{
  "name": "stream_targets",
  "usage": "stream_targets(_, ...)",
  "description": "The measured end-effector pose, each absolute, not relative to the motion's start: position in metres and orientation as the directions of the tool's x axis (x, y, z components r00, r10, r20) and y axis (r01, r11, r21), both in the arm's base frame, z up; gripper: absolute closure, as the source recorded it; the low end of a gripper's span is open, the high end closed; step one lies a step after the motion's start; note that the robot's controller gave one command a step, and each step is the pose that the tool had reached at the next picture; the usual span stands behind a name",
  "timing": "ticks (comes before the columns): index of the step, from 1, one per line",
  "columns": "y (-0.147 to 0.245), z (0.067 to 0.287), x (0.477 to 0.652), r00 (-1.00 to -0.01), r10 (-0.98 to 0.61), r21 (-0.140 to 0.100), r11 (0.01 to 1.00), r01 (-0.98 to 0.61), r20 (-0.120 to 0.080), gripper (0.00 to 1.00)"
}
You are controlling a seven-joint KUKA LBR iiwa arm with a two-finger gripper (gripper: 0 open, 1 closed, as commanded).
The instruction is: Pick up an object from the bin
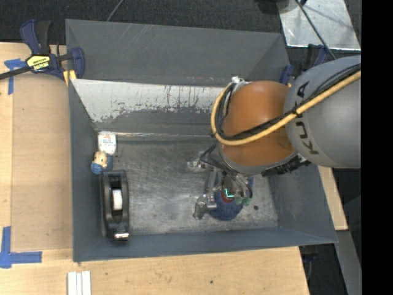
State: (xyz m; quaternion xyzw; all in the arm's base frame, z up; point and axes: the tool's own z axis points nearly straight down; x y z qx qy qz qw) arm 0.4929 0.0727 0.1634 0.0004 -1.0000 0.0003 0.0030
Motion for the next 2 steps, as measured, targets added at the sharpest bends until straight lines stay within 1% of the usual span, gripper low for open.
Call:
stream_targets(1,0.052,0.269,0.495,-0.989,-0.148,-0.001,0.989,-0.148,-0.01,0.0)
stream_targets(2,0.067,0.399,0.513,-0.845,-0.534,-0.004,0.845,-0.534,-0.009,0.0)
